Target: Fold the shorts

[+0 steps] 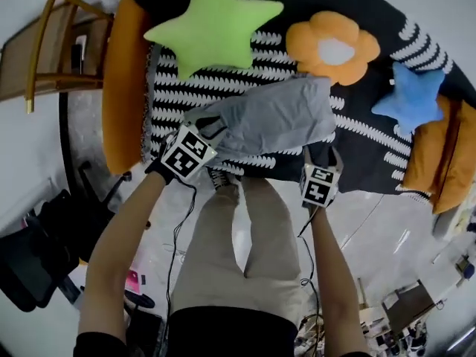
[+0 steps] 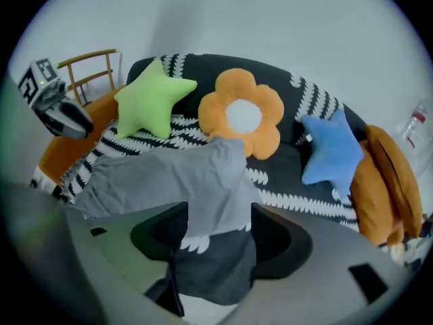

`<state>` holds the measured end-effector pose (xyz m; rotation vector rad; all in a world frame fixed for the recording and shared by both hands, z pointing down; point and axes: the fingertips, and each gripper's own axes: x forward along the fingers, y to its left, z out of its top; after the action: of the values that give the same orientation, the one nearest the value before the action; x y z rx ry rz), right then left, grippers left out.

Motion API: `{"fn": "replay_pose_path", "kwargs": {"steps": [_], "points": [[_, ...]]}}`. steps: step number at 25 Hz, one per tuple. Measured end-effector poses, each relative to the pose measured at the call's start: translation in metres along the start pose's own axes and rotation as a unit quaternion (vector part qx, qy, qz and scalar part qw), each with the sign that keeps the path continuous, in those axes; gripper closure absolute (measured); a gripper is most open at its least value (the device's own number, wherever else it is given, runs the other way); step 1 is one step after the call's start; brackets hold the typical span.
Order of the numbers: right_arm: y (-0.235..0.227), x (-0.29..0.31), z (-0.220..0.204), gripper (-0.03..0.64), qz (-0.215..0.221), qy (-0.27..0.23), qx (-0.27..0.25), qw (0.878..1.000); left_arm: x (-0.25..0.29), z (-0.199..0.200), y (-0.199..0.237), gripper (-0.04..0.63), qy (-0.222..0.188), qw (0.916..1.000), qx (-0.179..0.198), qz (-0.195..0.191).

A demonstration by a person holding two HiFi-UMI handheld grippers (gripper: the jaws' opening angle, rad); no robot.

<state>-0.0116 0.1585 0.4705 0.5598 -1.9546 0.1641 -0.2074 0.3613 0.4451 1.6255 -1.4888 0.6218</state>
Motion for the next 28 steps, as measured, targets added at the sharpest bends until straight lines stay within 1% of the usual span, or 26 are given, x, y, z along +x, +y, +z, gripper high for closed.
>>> {"fn": "replay_pose_path", "kwargs": {"steps": [1,3,4,5,6,7,8,9,10,13,15,17,18,20,22,23,25,26,27,28], "points": [[0.011,-0.008,-0.014,0.314,0.008,0.003,0.018,1.000,0.007,0.012,-0.006,0.463,0.012,0.9993,0.031,-0.017],[0.023,-0.016,-0.039,0.321,0.014,0.007,0.043,0.999,0.024,0.033,-0.014,0.462,0.040,0.9945,0.089,-0.038],[0.024,-0.015,-0.051,0.320,0.014,0.012,0.054,0.998,0.032,0.043,-0.015,0.460,0.049,0.9925,0.103,-0.044],[0.022,-0.013,-0.061,0.321,0.014,0.019,0.068,0.997,0.040,0.052,-0.013,0.460,0.055,0.9922,0.101,-0.048],[0.020,-0.010,-0.069,0.324,0.017,0.026,0.090,0.995,0.044,0.061,-0.009,0.456,0.060,0.9928,0.090,-0.051],[0.021,-0.007,-0.077,0.329,0.019,0.032,0.124,0.992,0.047,0.067,-0.004,0.447,0.071,0.9926,0.081,-0.057],[0.024,-0.006,-0.085,0.350,0.022,0.037,0.165,0.985,0.048,0.069,0.002,0.432,0.088,0.9908,0.081,-0.063],[0.025,-0.006,-0.094,0.369,0.023,0.041,0.203,0.978,0.052,0.070,0.006,0.415,0.108,0.9878,0.089,-0.069],[0.021,-0.004,-0.103,0.375,0.021,0.047,0.231,0.972,0.060,0.072,0.009,0.410,0.124,0.9846,0.100,-0.072],[-0.005,0.007,-0.123,0.382,0.005,0.058,0.268,0.962,0.088,0.078,0.012,0.390,0.157,0.9787,0.109,-0.074],[-0.010,0.018,-0.127,0.388,0.003,0.051,0.307,0.950,0.107,0.082,0.017,0.377,0.180,0.9727,0.127,-0.075],[0.000,0.028,-0.123,0.403,0.012,0.034,0.352,0.935,0.126,0.086,0.023,0.371,0.204,0.9642,0.150,-0.078],[0.012,0.031,-0.122,0.411,0.021,0.028,0.371,0.928,0.133,0.085,0.024,0.371,0.217,0.9600,0.156,-0.083],[0.037,0.037,-0.119,0.413,0.042,0.019,0.403,0.914,0.145,0.079,0.020,0.367,0.243,0.9525,0.155,-0.100],[0.053,0.045,-0.109,0.416,0.057,0.002,0.429,0.902,0.159,0.074,0.012,0.366,0.259,0.9469,0.150,-0.116],[0.057,0.050,-0.103,0.417,0.060,-0.008,0.442,0.895,0.167,0.072,0.008,0.363,0.264,0.9440,0.155,-0.123],[0.065,0.058,-0.097,0.419,0.051,-0.017,0.468,0.882,0.184,0.066,0.002,0.349,0.273,0.9366,0.174,-0.133],[0.072,0.062,-0.097,0.417,0.043,-0.013,0.475,0.879,0.191,0.060,0.000,0.345,0.280,0.9334,0.177,-0.138],[0.080,0.065,-0.096,0.417,0.037,-0.008,0.473,0.880,0.196,0.054,-0.001,0.344,0.287,0.9320,0.170,-0.142],[0.088,0.068,-0.093,0.415,0.034,-0.003,0.463,0.886,0.199,0.051,0.000,0.345,0.292,0.9329,0.155,-0.144]]}}
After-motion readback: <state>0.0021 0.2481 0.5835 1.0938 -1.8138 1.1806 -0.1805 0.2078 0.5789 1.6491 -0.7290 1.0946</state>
